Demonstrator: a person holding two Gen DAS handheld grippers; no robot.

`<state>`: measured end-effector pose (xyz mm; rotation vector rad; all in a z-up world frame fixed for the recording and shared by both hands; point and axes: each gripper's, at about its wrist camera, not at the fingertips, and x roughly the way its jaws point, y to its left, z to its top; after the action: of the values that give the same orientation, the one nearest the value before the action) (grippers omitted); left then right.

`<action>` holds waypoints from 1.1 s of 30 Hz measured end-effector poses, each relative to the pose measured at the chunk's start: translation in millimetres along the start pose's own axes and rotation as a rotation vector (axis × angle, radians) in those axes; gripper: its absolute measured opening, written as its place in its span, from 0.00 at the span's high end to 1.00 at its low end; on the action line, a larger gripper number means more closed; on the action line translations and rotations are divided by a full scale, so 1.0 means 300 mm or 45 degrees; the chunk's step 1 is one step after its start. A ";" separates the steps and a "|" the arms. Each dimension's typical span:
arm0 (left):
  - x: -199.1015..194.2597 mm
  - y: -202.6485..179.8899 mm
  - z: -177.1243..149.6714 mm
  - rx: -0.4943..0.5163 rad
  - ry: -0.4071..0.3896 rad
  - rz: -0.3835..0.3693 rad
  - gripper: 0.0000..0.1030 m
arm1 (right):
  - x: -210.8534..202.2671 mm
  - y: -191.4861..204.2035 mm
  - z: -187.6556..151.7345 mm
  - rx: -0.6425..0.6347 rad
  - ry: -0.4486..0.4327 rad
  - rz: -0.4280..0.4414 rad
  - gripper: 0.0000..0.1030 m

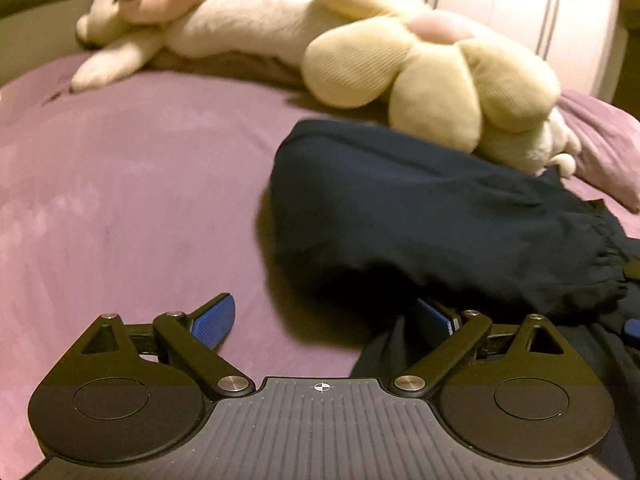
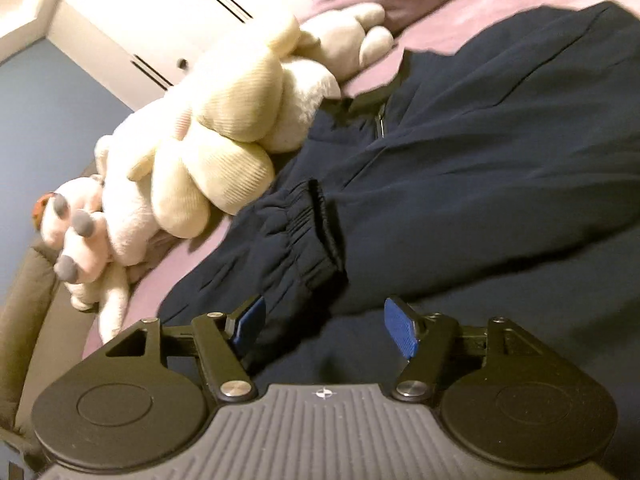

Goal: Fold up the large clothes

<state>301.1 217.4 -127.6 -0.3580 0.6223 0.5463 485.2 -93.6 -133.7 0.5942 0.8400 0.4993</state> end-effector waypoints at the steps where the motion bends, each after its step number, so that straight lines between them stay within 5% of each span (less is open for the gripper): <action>1: 0.013 0.008 -0.003 -0.019 0.010 0.005 0.05 | 0.023 0.008 0.005 0.003 0.009 -0.009 0.36; 4: 0.005 0.004 -0.021 -0.002 -0.002 0.011 0.03 | 0.080 0.027 0.025 0.011 0.009 -0.024 0.36; 12: 0.018 -0.007 -0.039 0.016 -0.017 0.021 0.02 | 0.157 0.051 0.046 0.008 0.029 -0.029 0.63; 15: 0.016 -0.007 -0.032 0.014 -0.013 0.023 0.02 | 0.158 0.061 0.053 0.004 0.019 -0.040 0.75; 17: 0.006 -0.007 -0.016 0.015 -0.010 0.028 0.02 | 0.112 0.103 0.054 -0.078 -0.046 -0.072 0.92; 24: -0.071 -0.086 0.024 0.147 -0.136 -0.057 0.02 | -0.214 0.069 0.103 -0.126 -0.362 -0.069 0.92; 28: -0.080 -0.184 0.021 0.239 -0.151 -0.150 0.02 | -0.328 -0.040 0.112 -0.178 -0.495 -0.253 0.92; 33: -0.049 -0.217 -0.008 0.269 -0.110 -0.152 0.02 | -0.392 -0.248 0.148 -0.046 -0.501 -0.456 0.90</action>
<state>327.8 158.6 -110.2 -0.1699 0.5654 0.3756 466.4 -233.5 -96.5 0.4737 0.5423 0.0642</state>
